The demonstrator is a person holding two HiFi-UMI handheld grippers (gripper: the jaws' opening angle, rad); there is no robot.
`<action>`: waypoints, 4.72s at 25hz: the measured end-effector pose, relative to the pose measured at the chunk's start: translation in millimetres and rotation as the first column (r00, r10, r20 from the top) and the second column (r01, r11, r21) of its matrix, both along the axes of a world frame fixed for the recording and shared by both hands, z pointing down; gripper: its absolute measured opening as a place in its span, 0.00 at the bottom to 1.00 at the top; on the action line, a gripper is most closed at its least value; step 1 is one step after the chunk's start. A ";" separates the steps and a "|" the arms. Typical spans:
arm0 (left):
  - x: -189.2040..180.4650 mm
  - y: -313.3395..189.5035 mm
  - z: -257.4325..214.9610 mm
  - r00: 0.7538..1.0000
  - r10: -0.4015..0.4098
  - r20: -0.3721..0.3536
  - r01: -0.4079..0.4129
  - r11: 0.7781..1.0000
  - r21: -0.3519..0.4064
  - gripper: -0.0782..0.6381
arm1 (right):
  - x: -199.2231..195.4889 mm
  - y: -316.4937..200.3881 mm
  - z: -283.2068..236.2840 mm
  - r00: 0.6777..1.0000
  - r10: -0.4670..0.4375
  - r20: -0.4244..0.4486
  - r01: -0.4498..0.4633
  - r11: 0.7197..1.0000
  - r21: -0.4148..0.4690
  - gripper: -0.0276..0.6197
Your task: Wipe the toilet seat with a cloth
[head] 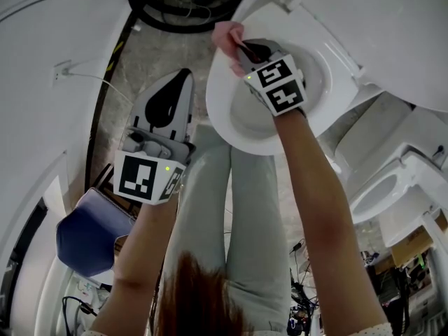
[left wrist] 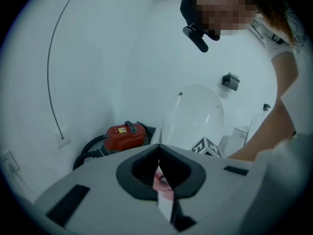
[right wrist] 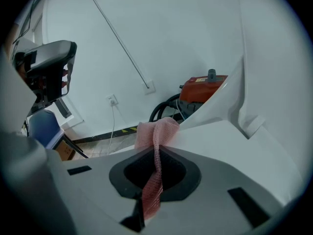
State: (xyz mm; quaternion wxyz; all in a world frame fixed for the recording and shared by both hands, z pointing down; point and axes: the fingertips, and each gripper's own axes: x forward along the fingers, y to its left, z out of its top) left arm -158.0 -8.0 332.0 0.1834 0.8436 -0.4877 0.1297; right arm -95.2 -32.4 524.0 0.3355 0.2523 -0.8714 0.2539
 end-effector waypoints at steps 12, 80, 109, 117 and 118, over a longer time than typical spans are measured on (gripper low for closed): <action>6.7 3.0 -0.1 1.000 0.014 0.003 -0.014 1.000 -0.001 0.11 | 16.2 -17.6 -1.2 0.983 0.160 0.088 -0.156 0.987 -0.048 0.07; 58.3 20.4 -3.5 0.988 0.152 -0.013 -0.151 0.988 0.006 0.11 | 209.6 -19.8 -6.6 0.720 0.692 0.049 -0.689 0.721 -0.074 0.07; 78.4 17.3 -14.7 0.975 0.222 -0.023 -0.221 0.975 0.032 0.11 | 277.5 24.8 -4.5 0.812 0.577 -0.089 -0.579 0.815 0.005 0.08; 76.5 19.5 -13.8 0.974 0.226 -0.018 -0.225 0.974 0.028 0.11 | 286.2 47.1 -3.4 0.883 0.460 -0.090 -0.461 0.887 0.009 0.08; 77.5 21.0 -13.1 0.974 0.228 -0.018 -0.227 0.974 0.025 0.11 | 287.2 50.1 -3.0 0.890 0.446 -0.093 -0.447 0.895 0.007 0.08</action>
